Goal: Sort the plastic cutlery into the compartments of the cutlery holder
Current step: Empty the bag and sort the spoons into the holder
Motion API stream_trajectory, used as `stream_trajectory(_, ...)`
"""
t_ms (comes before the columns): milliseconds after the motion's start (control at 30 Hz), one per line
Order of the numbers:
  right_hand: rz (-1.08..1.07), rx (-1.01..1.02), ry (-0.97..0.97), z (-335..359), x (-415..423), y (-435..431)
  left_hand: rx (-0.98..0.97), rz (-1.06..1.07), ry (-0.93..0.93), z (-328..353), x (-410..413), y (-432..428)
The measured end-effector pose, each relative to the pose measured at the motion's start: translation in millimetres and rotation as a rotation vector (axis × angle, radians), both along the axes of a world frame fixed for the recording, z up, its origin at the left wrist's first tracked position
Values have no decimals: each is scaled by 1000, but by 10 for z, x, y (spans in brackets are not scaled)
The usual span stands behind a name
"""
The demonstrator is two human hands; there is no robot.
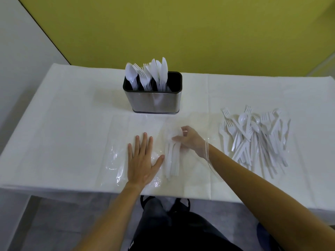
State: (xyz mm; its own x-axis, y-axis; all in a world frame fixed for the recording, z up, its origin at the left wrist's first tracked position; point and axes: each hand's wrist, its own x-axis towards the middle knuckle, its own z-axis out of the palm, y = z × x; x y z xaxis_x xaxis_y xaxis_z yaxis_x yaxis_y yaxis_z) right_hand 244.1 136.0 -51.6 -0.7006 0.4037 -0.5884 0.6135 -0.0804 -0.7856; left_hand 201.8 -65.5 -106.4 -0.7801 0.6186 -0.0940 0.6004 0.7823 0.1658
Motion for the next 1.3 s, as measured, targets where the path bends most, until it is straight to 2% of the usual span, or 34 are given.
stream_trajectory(167,1,22,-9,-12,-90,-50,-18,-2,-4,19,5,5)
stream_trajectory(333,135,400,-82,-101,-126,-150,-18,1,-8,22,8,-1)
stream_trajectory(400,117,433,-46,-115,-95,-147,-13,1,-3,17,5,-1)
stream_trajectory(500,-1,307,82,-82,29,-92,19,5,-3,18,4,3)
stream_trajectory(667,-212,141,168,39,403,303,12,13,-7,23,6,-1)
stream_trajectory(733,-263,180,162,95,631,484,2,18,-9,19,3,-2)
stream_trajectory(867,-549,244,151,231,995,889,3,23,-21,0,3,-9)
stream_trajectory(933,-603,303,112,326,1117,1116,17,21,-17,-11,4,-11)
stream_trajectory(1200,-487,580,-141,607,1485,1903,27,18,-1,-15,-8,-1)
stream_trajectory(1300,-359,622,-215,634,1502,2067,24,29,-3,-10,-1,10)
